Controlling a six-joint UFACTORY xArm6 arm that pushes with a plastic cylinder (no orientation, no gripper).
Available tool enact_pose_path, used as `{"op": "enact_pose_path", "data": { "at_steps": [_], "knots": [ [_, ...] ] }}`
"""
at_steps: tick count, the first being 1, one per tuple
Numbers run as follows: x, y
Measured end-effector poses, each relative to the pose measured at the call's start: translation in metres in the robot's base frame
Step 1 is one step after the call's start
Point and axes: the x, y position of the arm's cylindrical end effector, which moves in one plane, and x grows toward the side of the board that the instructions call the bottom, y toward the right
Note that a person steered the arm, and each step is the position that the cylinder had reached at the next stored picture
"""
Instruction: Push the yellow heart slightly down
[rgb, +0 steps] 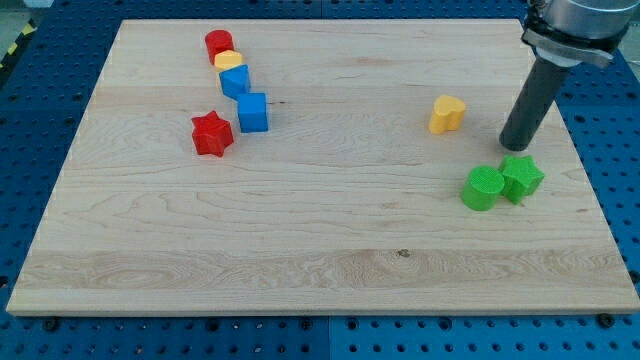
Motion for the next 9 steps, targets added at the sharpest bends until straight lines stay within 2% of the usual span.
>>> {"op": "enact_pose_path", "data": {
  "at_steps": [1, 4, 5, 9],
  "knots": [
    [-0.042, 0.0],
    [-0.044, -0.118],
    [-0.037, -0.137],
    [0.006, -0.12]
  ]
}}
